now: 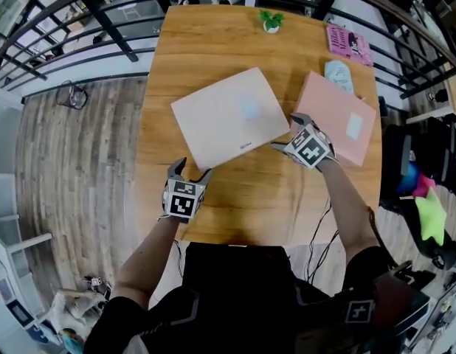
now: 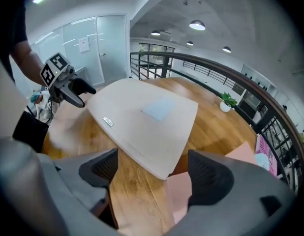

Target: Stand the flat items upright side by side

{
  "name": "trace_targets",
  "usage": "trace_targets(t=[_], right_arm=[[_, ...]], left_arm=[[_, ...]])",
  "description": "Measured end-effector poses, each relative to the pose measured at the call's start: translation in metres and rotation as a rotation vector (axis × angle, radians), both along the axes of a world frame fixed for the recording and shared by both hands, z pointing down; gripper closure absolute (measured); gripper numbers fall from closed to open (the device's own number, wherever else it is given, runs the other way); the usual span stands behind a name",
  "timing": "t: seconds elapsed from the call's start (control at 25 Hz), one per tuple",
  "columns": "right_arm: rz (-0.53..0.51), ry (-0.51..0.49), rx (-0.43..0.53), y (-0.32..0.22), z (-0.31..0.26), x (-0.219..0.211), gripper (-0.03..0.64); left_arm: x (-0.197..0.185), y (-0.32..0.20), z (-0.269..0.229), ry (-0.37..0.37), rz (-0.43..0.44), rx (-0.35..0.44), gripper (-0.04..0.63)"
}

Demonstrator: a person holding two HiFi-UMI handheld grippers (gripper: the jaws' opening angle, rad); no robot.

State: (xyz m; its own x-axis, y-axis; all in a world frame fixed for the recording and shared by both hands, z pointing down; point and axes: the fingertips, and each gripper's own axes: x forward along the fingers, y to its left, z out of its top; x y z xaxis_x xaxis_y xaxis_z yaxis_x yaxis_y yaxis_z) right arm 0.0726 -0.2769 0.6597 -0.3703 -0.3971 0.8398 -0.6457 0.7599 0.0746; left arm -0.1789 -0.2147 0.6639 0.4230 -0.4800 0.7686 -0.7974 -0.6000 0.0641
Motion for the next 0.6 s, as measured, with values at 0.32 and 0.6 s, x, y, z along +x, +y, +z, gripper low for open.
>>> trace_targets(t=[0.32,0.6], right_arm=[[-0.067,0.143,-0.032,-0.001,0.025,-0.002,0.19],[-0.079,0.188,-0.027,-0.006,0.033,0.002,0.192]], left_arm=[[0.012,-0.005,0.005,-0.007,0.071,0.008,0.249],[0.007,-0.001,0.019,-0.041,0.075,-0.03,0.25]])
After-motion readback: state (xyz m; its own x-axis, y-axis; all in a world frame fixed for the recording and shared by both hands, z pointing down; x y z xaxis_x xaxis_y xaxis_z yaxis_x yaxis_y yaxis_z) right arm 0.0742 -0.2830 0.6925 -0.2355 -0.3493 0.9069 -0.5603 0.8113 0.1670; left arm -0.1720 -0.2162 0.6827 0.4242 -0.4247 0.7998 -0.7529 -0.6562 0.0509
